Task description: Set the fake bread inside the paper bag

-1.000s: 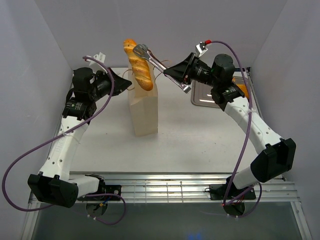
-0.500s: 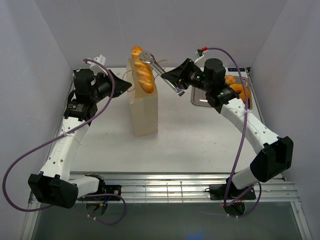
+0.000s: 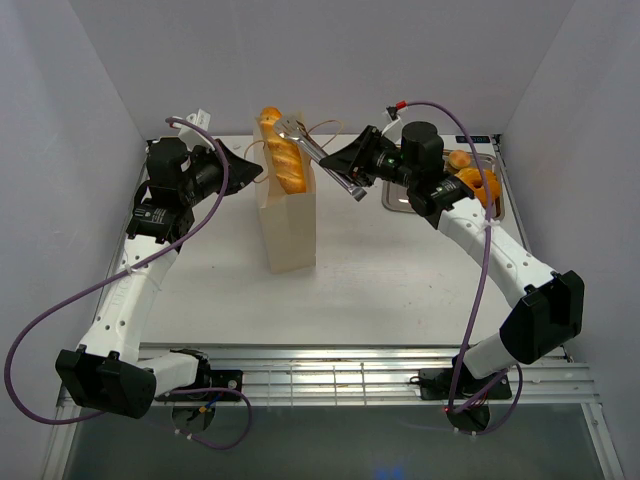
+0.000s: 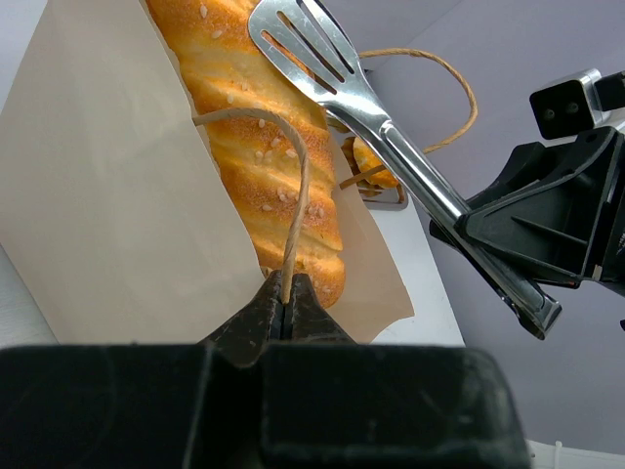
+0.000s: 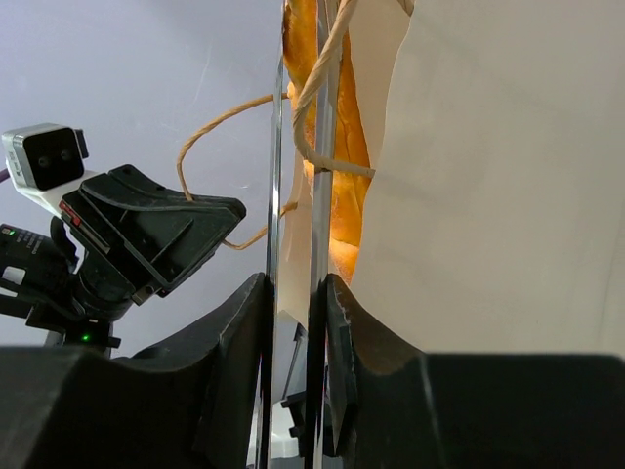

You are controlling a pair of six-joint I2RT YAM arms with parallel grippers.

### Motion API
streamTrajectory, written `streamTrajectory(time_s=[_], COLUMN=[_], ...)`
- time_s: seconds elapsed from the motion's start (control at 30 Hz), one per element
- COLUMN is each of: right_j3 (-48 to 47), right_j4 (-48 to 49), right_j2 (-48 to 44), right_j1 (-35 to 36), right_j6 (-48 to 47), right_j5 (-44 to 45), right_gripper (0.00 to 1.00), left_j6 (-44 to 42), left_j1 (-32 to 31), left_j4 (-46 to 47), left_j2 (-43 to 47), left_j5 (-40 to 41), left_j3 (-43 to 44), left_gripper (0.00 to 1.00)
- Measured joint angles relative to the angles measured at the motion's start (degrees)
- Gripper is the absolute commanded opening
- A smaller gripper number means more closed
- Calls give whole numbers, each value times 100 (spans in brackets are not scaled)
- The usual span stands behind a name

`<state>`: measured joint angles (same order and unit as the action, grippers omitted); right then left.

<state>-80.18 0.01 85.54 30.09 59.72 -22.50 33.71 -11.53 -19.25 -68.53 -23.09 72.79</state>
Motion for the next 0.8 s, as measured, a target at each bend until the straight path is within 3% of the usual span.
streamTrajectory(time_s=[0.4, 0.8], right_j3=[479, 798], right_j4=[258, 289], right_j2=[-151, -623], right_j1=[-2, -22], right_j6=[140, 284], right_j5=[-205, -234], right_gripper=[15, 14], left_j6=[-2, -9], left_j1=[0, 0], left_j4=[-7, -24], left_j2=[0, 2], left_j5=[0, 0], left_j3=[26, 35], left_gripper=[0, 0])
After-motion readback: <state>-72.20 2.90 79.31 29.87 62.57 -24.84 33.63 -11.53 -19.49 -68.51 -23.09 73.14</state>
